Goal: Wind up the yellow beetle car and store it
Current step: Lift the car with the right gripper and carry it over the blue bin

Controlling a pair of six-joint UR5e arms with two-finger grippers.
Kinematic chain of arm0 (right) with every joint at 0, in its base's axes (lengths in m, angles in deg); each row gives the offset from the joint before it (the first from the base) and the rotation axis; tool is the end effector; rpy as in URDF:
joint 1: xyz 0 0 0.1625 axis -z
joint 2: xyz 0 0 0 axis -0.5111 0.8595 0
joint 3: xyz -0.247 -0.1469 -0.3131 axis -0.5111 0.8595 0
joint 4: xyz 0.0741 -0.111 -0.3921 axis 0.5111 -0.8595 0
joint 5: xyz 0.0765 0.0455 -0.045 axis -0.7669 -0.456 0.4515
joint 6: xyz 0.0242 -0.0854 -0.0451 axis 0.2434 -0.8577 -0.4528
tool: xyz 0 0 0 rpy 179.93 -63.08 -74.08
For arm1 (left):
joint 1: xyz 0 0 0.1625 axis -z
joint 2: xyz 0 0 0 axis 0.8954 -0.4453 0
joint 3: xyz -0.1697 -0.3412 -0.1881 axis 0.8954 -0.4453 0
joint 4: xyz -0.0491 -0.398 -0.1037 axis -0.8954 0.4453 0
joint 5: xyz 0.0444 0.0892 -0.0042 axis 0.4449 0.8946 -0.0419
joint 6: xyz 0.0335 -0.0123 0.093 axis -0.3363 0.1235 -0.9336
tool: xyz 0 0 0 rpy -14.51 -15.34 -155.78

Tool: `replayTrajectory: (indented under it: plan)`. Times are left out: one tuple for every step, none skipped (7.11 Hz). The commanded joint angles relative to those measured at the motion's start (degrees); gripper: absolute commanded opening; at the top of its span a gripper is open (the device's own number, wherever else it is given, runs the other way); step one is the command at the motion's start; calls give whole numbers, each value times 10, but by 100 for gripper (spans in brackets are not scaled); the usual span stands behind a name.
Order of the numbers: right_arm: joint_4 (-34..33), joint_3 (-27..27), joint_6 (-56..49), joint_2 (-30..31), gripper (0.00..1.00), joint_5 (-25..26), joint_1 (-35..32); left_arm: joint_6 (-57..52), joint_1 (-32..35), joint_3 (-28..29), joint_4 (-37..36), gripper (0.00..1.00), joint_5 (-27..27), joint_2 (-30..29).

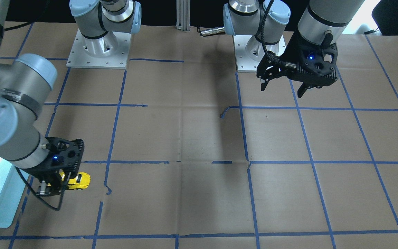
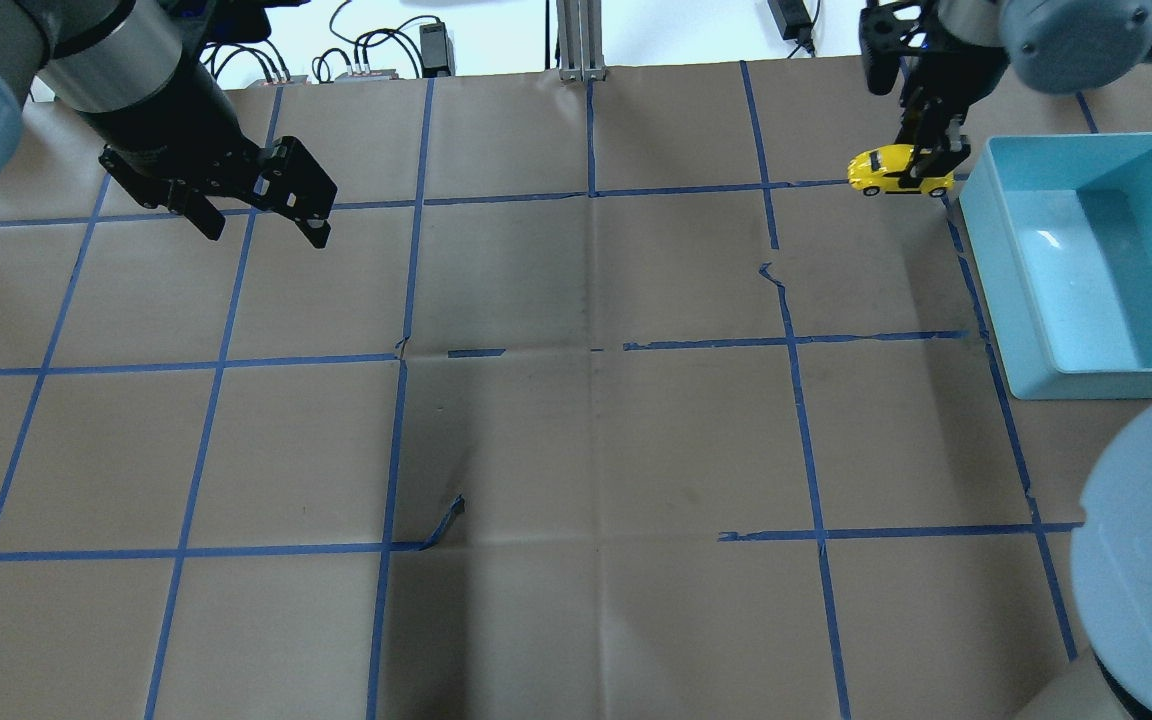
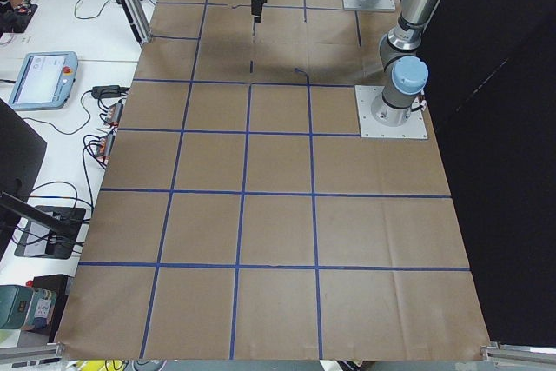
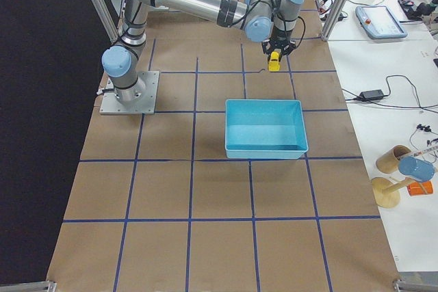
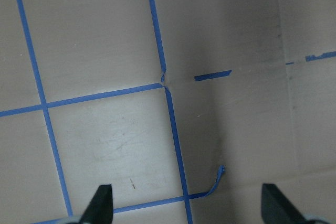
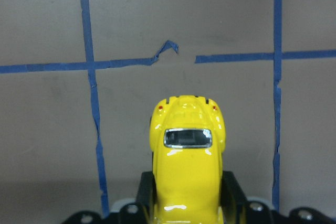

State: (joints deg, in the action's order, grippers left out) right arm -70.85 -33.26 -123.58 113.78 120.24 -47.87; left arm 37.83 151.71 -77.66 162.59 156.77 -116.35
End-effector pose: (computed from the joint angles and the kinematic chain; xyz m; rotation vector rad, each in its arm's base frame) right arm 0.0022 -0.6664 0.3776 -2.0388 2.3539 0.0241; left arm -0.1214 -0.4983 0.4987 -0.2564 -3.0918 0.0343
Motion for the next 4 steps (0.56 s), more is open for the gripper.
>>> replayTrajectory:
  plan:
    - [51,27,126,1,21,22,81,0,0,0,0,99,0,0]
    - [50,27,167,1,21,27,106,0,0,0,0,99,0,0]
    - [48,26,193,-4,20,32,134,0,0,0,0,99,0,0]
    - [34,28,344,-5,20,32,143,0,0,0,0,99,1,0]
